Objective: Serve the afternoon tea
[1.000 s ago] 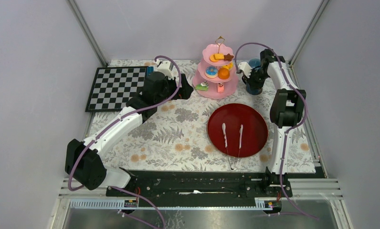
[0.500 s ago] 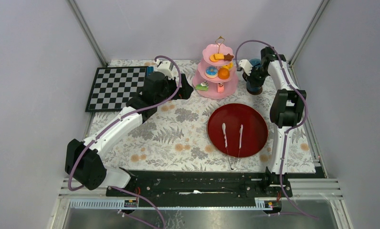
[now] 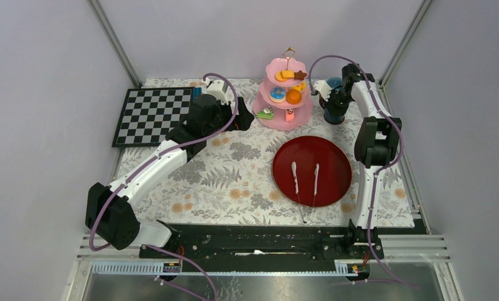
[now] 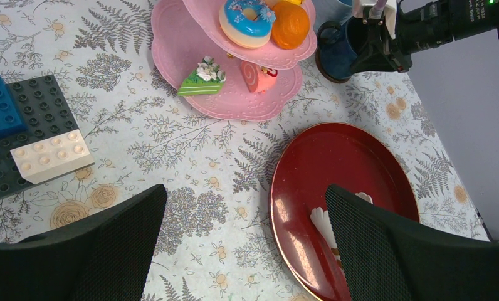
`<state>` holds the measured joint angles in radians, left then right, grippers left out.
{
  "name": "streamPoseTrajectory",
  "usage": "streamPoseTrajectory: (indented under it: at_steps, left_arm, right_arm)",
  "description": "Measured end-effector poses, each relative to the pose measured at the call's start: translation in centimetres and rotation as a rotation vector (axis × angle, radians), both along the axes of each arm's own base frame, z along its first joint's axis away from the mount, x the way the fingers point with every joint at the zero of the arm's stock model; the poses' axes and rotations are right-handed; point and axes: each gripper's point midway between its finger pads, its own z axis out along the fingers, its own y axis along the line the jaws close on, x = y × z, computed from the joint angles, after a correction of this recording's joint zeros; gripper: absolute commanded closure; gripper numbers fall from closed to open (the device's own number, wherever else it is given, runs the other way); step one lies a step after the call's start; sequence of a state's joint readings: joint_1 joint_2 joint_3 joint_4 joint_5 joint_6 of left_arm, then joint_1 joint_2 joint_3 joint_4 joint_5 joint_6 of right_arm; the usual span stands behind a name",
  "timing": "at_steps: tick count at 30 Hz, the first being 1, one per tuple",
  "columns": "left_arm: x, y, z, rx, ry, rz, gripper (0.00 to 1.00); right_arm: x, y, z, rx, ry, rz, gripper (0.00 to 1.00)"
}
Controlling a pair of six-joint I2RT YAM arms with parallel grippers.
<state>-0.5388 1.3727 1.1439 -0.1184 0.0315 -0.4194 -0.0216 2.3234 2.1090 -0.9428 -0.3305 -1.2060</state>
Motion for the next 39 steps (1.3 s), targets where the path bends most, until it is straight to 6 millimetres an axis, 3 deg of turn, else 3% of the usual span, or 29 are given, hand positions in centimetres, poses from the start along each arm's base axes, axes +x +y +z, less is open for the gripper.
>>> streamPoseTrajectory:
  at_steps: [5,9,20,21,22,23,26,32,36,39]
  left_arm:
    - [0.0,0.0,0.0,0.0,0.0,0.0,0.01]
    - [0.0,0.0,0.0,0.0,0.0,0.0,0.01]
    - [0.1,-0.1,-0.1,0.0,0.002,-0.002,0.01]
    - [0.1,-0.1,-0.1,-0.001,0.001,-0.002,0.01]
    - [0.1,-0.1,-0.1,-0.002,0.0,-0.002,0.01]
    - [0.1,-0.1,0.0,-0.003,-0.001,-0.003,0.01]
    - [0.1,-0.2,0.0,-0.007,0.001,-0.005,0.01]
    - [0.0,-0.3,0.0,-0.011,0.002,-0.007,0.01]
    - [0.0,-0.2,0.0,-0.01,0.002,-0.007,0.01]
    - [0.0,-0.1,0.2,-0.011,-0.002,-0.003,0.01]
  right_arm:
    - [0.2,0.0,-0.2,0.0,-0.005,-0.001,0.89]
    - [0.2,-0.1,-0.2,0.001,-0.005,-0.004,0.76]
    - [0.6,-0.1,-0.4,0.008,-0.018,-0.02,0.61]
    - [0.5,-0.1,-0.5,0.01,-0.015,-0.026,0.47]
    - [0.5,-0.1,-0.4,0.012,-0.015,-0.03,0.06]
    - [0.5,-0.1,-0.4,0.014,-0.014,-0.037,0.01]
    - [0.3,-0.1,-0.1,0.017,-0.022,-0.047,0.0]
    - [-0.3,0.0,3.6,0.029,-0.077,-0.075,0.0]
    - [-1.4,0.2,8.0,0.047,-0.143,-0.124,0.0]
    - [-3.3,0.9,11.7,0.06,-0.198,-0.182,0.0]
